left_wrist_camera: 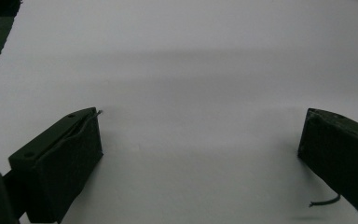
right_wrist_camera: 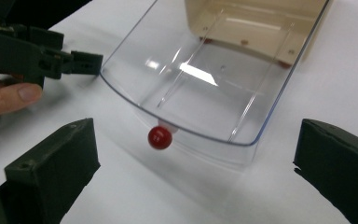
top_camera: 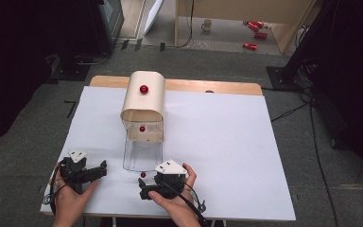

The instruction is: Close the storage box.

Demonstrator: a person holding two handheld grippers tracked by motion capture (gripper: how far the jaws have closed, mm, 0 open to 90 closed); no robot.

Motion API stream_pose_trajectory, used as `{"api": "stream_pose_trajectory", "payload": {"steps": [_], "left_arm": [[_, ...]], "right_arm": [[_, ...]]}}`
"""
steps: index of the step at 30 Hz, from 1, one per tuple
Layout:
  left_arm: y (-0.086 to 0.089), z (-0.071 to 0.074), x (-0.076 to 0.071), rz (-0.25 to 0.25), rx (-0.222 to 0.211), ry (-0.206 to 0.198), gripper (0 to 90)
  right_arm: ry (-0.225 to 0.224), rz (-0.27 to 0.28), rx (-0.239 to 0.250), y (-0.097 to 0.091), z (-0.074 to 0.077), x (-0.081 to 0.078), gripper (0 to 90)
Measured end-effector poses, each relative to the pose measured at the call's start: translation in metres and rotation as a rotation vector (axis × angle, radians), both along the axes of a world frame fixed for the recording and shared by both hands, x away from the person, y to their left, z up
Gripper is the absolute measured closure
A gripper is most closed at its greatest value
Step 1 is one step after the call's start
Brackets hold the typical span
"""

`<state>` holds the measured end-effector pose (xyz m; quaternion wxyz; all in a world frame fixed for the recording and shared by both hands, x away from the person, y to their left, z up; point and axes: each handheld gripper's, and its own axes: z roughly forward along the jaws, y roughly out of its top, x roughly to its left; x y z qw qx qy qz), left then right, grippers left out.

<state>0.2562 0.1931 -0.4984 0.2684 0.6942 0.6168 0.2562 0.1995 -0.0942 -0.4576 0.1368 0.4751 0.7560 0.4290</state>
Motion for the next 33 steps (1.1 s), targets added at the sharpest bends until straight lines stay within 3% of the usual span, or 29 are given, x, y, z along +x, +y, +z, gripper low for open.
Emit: {"api": "stream_pose_trajectory", "payload": {"steps": [9,16,24,33], "left_arm": [[0.0,0.0,0.0,0.001,-0.001,-0.001,0.0],[0.0,0.0,0.0,0.0,0.0,0.0,0.0],[0.0,0.0,0.0,0.0,-0.001,0.0,0.0],[0.0,0.0,0.0,0.0,0.0,0.0,0.0]], "right_arm": [[0.028,-0.004,-0.009,0.005,-0.017,-0.005,0.0],[0.055,-0.039,-0.045,0.01,-0.03,-0.003,1.3],[0.087,-0.089,-0.075,0.016,-0.038,0.002,10.3],[0.088,-0.115,-0.043,0.015,-0.035,0.001,20.8]]}}
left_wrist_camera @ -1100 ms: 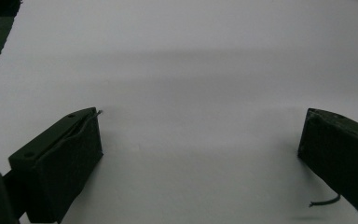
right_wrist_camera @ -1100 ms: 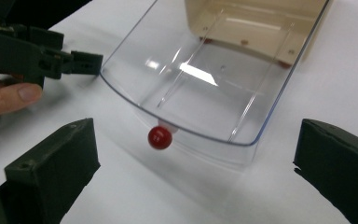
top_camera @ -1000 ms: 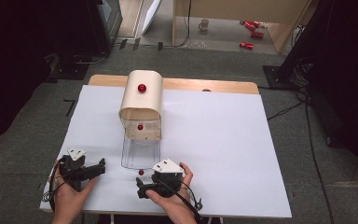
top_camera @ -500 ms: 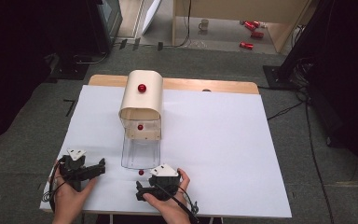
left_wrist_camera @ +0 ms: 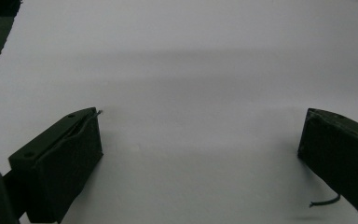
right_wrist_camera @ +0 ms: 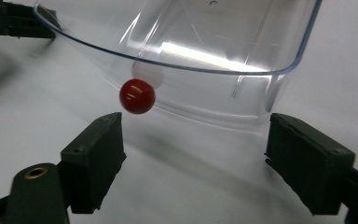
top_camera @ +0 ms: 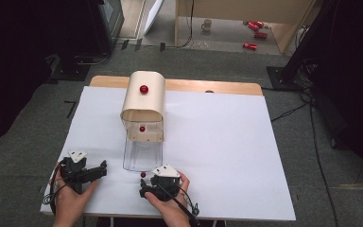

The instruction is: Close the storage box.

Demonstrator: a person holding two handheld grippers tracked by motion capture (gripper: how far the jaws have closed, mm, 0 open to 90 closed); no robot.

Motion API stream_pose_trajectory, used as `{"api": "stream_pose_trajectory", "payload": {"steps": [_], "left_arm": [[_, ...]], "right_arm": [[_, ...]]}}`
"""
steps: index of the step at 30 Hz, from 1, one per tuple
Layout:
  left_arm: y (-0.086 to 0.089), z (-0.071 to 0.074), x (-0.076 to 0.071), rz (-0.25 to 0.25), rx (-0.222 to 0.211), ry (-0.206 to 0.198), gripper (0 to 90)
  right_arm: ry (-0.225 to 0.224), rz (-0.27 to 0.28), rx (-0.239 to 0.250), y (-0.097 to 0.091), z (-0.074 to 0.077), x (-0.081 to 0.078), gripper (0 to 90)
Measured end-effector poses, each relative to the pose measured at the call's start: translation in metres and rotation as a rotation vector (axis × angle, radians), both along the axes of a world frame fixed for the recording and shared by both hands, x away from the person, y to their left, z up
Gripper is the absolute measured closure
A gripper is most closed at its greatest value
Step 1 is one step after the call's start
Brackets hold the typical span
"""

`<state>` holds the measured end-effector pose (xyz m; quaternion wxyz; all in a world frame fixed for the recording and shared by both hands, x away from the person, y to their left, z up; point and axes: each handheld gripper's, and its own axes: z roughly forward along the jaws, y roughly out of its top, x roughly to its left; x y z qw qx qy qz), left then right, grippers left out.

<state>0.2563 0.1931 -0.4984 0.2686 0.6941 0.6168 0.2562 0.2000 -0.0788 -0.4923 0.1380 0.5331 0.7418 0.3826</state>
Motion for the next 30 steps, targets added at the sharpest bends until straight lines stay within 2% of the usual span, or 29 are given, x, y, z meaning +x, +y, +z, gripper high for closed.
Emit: {"api": "stream_pose_trajectory", "payload": {"steps": [1,2,5,9,10,19,27,30], "left_arm": [[0.0,0.0,0.0,0.0,0.0,0.0,0.0],[0.0,0.0,0.0,0.0,-0.001,0.0,0.0],[0.0,0.0,0.0,0.0,0.0,0.0,0.0],[0.0,0.0,0.0,0.0,-0.001,0.0,0.0],[0.0,0.0,0.0,0.0,-0.001,0.0,0.0],[0.0,0.0,0.0,-0.002,0.002,0.002,0.0],[0.0,0.0,0.0,0.001,-0.001,-0.001,0.0],[0.0,0.0,0.0,-0.001,0.001,0.001,0.0]], "right_arm": [[-0.006,0.007,-0.002,0.001,-0.001,-0.004,27.0],[-0.006,0.007,-0.002,0.001,-0.001,-0.004,27.0],[-0.025,0.008,-0.016,0.004,-0.003,-0.007,41.8],[-0.03,0.019,0.022,0.006,-0.001,-0.006,54.9],[-0.03,0.019,0.022,0.006,-0.001,-0.006,54.9],[-0.031,0.055,0.074,0.014,0.003,-0.005,73.4],[-0.02,0.052,0.084,0.018,0.005,-0.001,74.7],[-0.035,0.047,0.087,0.017,0.008,0.0,74.8]]}}
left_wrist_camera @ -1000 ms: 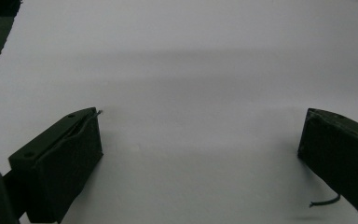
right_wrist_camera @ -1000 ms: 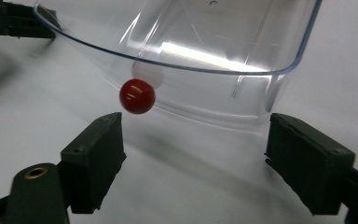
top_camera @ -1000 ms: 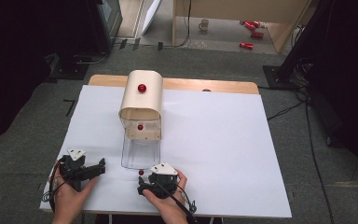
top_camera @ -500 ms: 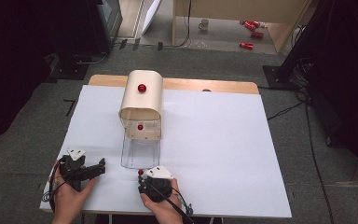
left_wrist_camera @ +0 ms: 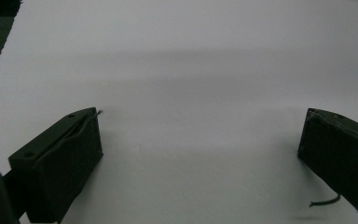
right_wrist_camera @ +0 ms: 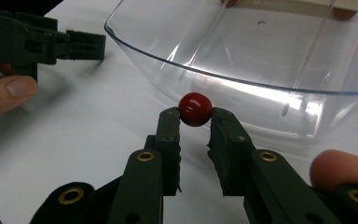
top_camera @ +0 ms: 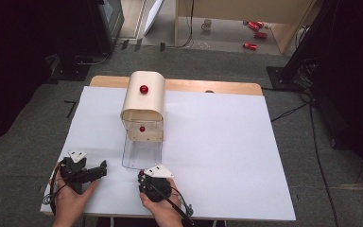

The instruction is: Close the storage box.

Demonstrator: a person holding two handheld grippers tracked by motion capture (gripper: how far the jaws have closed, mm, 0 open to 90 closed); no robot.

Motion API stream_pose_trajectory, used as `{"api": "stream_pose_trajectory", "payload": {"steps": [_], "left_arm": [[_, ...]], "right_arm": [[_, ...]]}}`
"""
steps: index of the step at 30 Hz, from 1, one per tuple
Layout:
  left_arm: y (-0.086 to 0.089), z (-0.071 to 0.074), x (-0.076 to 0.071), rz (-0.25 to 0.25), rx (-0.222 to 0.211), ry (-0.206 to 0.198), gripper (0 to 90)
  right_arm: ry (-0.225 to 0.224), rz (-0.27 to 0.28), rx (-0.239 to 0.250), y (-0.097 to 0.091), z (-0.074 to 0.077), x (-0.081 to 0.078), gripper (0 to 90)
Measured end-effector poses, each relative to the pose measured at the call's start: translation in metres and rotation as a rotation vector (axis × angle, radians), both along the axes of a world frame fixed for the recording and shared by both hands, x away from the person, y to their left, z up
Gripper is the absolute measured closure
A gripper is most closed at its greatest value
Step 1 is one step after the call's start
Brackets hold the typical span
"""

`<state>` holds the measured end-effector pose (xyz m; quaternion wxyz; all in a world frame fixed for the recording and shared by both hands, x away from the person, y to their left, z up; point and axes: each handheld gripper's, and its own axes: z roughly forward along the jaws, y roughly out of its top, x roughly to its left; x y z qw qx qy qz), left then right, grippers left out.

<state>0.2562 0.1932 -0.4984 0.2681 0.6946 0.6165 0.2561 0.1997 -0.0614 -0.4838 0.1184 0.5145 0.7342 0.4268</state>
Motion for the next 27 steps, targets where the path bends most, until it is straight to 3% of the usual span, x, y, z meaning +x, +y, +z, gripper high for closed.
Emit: {"api": "stream_pose_trajectory", "payload": {"steps": [7,11,27], "left_arm": [[0.0,0.0,0.0,0.001,0.0,0.0,0.0],[0.0,0.0,0.0,0.0,0.0,0.0,0.0],[0.0,0.0,0.0,0.001,-0.001,0.0,0.0]], "right_arm": [[-0.034,-0.001,-0.005,-0.002,0.015,0.009,74.9],[-0.032,-0.006,-0.005,-0.001,0.019,0.017,75.0],[-0.009,-0.033,-0.013,0.0,0.017,0.052,75.1]]}}
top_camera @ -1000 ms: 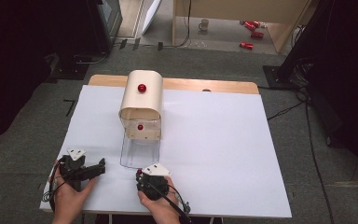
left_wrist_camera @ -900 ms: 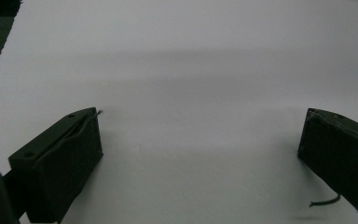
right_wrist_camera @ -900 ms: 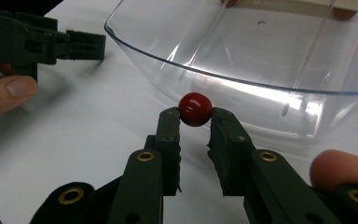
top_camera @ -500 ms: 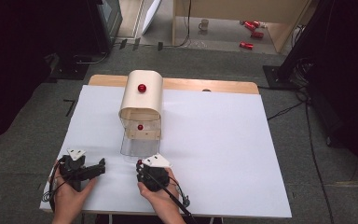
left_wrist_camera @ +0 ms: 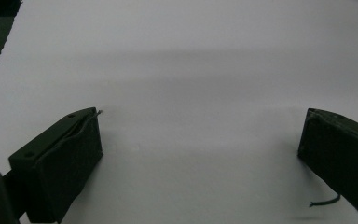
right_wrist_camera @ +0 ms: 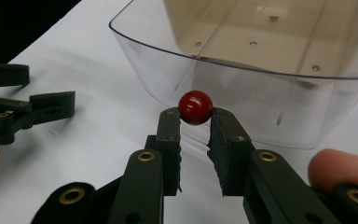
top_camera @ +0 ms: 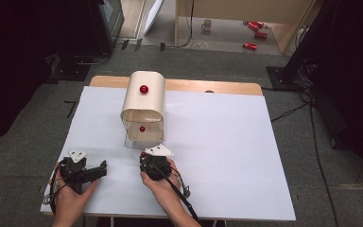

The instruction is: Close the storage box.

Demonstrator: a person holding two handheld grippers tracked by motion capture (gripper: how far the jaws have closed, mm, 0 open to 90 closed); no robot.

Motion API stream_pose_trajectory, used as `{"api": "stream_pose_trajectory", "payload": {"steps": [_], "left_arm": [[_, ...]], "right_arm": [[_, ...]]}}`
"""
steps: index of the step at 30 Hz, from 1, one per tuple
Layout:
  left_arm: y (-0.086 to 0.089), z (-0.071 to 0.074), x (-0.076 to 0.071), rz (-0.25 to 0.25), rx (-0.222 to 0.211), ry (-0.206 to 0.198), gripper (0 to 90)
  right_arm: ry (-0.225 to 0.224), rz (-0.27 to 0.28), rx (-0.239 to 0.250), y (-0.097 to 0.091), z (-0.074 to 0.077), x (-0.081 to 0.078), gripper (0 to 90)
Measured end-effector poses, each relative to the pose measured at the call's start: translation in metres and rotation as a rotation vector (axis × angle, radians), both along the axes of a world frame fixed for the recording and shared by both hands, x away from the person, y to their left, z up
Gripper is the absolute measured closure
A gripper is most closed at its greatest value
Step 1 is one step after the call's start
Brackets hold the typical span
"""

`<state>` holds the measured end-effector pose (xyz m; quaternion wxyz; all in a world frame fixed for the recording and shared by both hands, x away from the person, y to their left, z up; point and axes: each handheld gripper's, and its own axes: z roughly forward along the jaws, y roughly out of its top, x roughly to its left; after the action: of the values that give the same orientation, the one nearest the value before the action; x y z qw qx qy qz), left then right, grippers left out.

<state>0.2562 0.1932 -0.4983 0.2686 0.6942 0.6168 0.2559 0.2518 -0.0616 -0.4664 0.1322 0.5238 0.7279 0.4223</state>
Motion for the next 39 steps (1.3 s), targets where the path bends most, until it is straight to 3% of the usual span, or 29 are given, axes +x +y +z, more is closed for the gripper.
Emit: {"api": "stream_pose_trajectory", "payload": {"steps": [19,35,37,39], "left_arm": [[0.0,0.0,0.0,0.002,-0.002,-0.002,0.0],[0.0,0.0,0.0,0.001,-0.001,-0.002,0.0],[0.0,0.0,0.0,0.001,-0.001,-0.002,0.0],[0.0,0.0,0.0,0.001,-0.001,-0.002,0.0]], "right_arm": [[-0.003,-0.027,-0.008,0.0,0.0,0.034,75.1],[-0.007,-0.025,-0.005,-0.001,-0.001,0.045,74.6],[-0.003,-0.021,-0.011,-0.001,-0.001,0.045,69.5],[0.009,0.008,-0.002,-0.004,-0.001,0.044,52.9]]}}
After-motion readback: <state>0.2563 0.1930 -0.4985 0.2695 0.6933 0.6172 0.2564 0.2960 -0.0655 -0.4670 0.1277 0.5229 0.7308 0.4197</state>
